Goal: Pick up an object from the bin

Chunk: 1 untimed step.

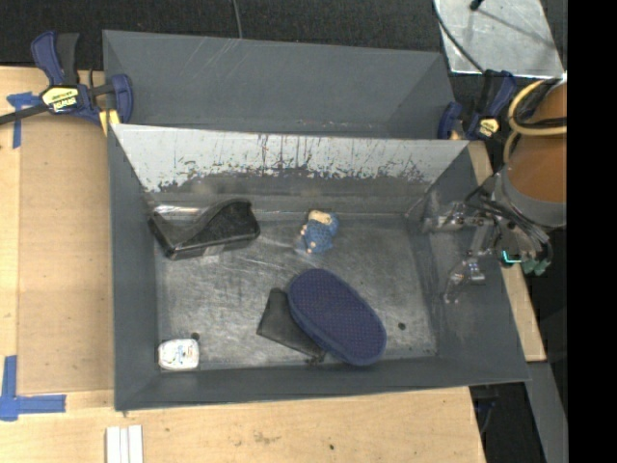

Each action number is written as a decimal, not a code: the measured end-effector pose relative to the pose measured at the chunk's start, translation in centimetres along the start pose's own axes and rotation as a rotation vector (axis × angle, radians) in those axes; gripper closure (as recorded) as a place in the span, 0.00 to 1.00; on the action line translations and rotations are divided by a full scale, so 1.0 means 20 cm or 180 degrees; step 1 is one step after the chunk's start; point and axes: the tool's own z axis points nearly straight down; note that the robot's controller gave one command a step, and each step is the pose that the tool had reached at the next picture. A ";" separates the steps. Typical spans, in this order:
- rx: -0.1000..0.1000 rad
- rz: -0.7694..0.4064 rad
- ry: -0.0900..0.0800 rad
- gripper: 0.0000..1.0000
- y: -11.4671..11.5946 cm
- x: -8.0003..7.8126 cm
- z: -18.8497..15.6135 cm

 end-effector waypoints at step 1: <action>-0.0010 0.0499 -0.0014 0.00 0.37 -0.11 0.09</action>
Offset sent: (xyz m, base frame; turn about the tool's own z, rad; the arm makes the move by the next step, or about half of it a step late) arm 0.0216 0.0703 -0.0174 0.1608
